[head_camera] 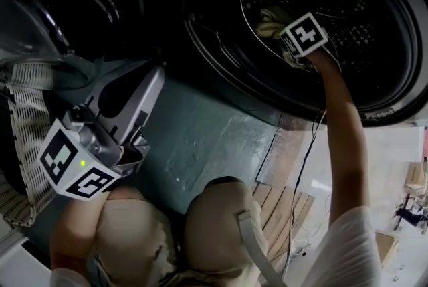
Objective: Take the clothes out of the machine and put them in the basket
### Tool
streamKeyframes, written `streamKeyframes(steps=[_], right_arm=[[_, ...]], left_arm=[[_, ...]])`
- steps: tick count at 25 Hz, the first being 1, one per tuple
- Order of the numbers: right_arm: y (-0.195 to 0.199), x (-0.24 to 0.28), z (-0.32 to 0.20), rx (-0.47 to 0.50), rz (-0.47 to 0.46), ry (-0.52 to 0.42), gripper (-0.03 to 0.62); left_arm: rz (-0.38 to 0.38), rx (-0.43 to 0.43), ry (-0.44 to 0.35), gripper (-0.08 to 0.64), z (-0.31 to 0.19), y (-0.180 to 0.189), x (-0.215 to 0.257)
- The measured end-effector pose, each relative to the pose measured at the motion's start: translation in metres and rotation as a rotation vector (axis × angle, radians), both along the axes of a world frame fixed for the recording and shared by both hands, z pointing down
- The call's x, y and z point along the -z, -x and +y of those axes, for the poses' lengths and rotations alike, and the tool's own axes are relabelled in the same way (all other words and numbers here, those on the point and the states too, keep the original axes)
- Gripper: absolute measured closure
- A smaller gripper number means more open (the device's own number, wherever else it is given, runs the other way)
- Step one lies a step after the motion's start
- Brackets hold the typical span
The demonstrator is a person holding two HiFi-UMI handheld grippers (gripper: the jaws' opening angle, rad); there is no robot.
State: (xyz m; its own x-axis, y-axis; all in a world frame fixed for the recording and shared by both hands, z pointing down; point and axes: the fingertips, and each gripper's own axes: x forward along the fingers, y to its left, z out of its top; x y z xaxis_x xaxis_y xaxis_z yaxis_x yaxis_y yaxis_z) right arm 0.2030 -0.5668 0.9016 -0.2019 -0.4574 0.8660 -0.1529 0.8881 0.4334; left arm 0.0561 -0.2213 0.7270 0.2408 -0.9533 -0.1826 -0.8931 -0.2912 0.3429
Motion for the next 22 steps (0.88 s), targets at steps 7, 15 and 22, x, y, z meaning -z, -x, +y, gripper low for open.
streamKeyframes(steps=[7,15,22], right_arm=[[0.006,0.057,0.032,0.108,-0.135,-0.174,0.362],[0.006,0.084,0.056,0.168,-0.213,-0.232,0.359],[0.010,0.089,0.076,0.216,-0.220,-0.247,0.359]], left_arm=[[0.046,-0.032,0.004,0.546,-0.008,-0.002,-0.008],[0.041,-0.065,-0.021,0.546,-0.015,-0.013,-0.007],[0.026,-0.051,-0.021,0.546,-0.022,-0.015,-0.007]])
